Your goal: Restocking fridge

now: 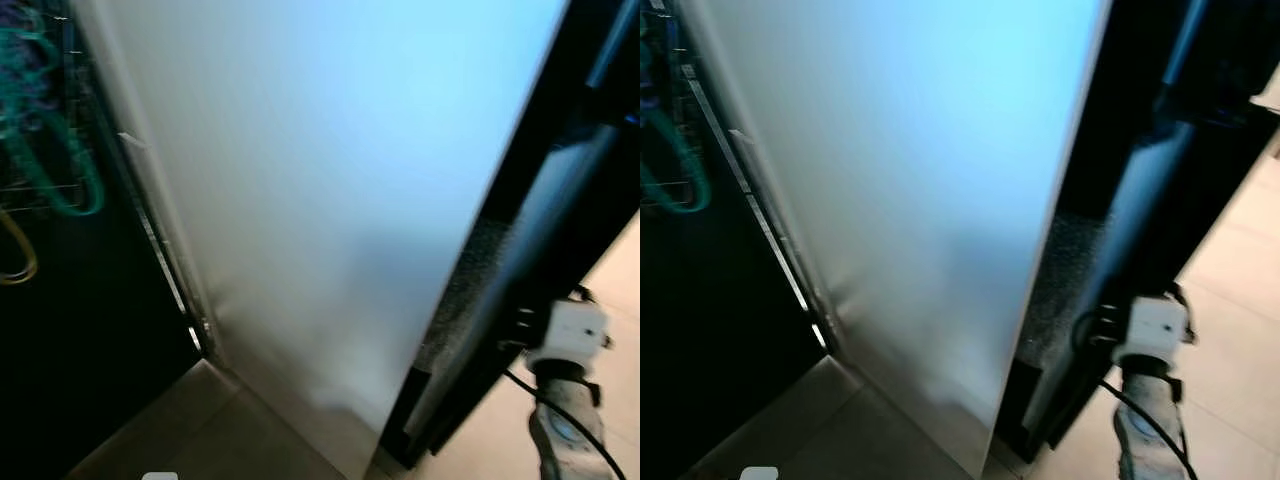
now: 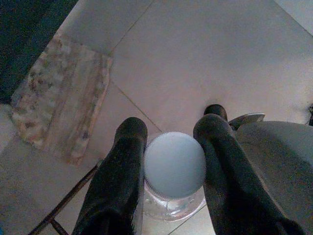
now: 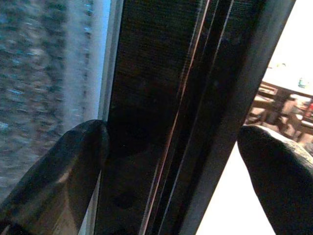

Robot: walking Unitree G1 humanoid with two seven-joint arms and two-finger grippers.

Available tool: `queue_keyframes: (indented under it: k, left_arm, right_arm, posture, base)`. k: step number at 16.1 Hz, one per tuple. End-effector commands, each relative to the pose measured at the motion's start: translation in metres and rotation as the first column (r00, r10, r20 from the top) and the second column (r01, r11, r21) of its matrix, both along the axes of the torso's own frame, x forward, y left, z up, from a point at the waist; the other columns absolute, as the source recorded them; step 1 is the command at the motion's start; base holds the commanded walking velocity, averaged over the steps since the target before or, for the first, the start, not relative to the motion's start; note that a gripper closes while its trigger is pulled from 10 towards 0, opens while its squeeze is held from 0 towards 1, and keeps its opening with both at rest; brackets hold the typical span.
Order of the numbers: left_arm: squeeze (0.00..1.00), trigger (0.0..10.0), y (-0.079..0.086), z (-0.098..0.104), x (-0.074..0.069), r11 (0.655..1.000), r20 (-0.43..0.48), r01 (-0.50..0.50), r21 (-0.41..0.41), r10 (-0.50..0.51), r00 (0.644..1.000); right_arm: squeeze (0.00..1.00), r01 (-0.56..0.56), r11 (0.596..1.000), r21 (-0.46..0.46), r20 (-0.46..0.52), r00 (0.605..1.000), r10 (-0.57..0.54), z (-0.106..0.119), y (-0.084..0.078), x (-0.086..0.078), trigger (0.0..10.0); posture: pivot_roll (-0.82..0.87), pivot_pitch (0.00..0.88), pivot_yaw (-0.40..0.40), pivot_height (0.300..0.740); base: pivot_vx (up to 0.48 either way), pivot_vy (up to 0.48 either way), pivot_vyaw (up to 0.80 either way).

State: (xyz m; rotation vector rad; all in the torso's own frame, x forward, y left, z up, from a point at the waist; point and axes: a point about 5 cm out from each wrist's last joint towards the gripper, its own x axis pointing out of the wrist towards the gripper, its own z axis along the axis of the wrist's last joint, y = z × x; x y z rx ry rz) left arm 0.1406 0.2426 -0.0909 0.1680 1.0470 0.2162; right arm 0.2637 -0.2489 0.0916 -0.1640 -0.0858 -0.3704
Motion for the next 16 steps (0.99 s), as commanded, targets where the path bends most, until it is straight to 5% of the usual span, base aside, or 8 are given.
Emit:
queue_keyframes:
  k: [1, 7, 11, 13, 16]
  left_arm:
    - [0.00, 10.0, 0.000, -0.003, -0.007, 1.000, -0.028, -0.004, -0.005, 0.003, 1.000]
    - [0.00, 10.0, 0.003, -0.005, -0.016, 1.000, -0.054, -0.010, -0.009, 0.010, 0.998]
    - [0.00, 10.0, 0.004, -0.005, -0.017, 1.000, -0.062, -0.011, -0.012, 0.010, 0.998]
    - [0.00, 10.0, 0.004, -0.006, -0.018, 1.000, -0.066, -0.010, -0.012, 0.009, 0.998]
    - [0.00, 10.0, 0.004, -0.007, -0.021, 1.000, -0.075, -0.009, -0.012, 0.008, 0.997]
  right_arm:
    - [0.00, 0.214, 0.977, 0.022, -0.036, 0.976, -0.213, -0.004, -0.041, -0.016, 10.0]
    - [0.00, 0.444, 0.894, 0.059, -0.127, 0.892, -0.435, -0.027, -0.077, -0.047, 10.0]
    - [0.00, 0.609, 0.793, 0.010, -0.167, 0.783, -0.599, -0.035, -0.098, -0.070, 10.0]
    - [0.00, 0.668, 0.744, -0.001, -0.174, 0.732, -0.658, -0.037, -0.105, -0.080, 10.0]
    - [0.00, 0.690, 0.724, 0.017, -0.215, 0.710, -0.671, -0.046, -0.107, -0.086, 10.0]
  posture:
    - [-0.04, 0.000, -0.042, 0.740]
    - [-0.04, 0.000, -0.046, 0.740]
    - [-0.04, 0.000, -0.046, 0.740]
    - [-0.04, 0.000, -0.044, 0.740]
    - [-0.04, 0.000, -0.044, 0.740]
  base:
    - [0.000, 0.000, 0.00]
    - [0.000, 0.000, 0.00]
    - [0.000, 0.000, 0.00]
    - [0.000, 0.000, 0.00]
    - [0.000, 0.000, 0.00]
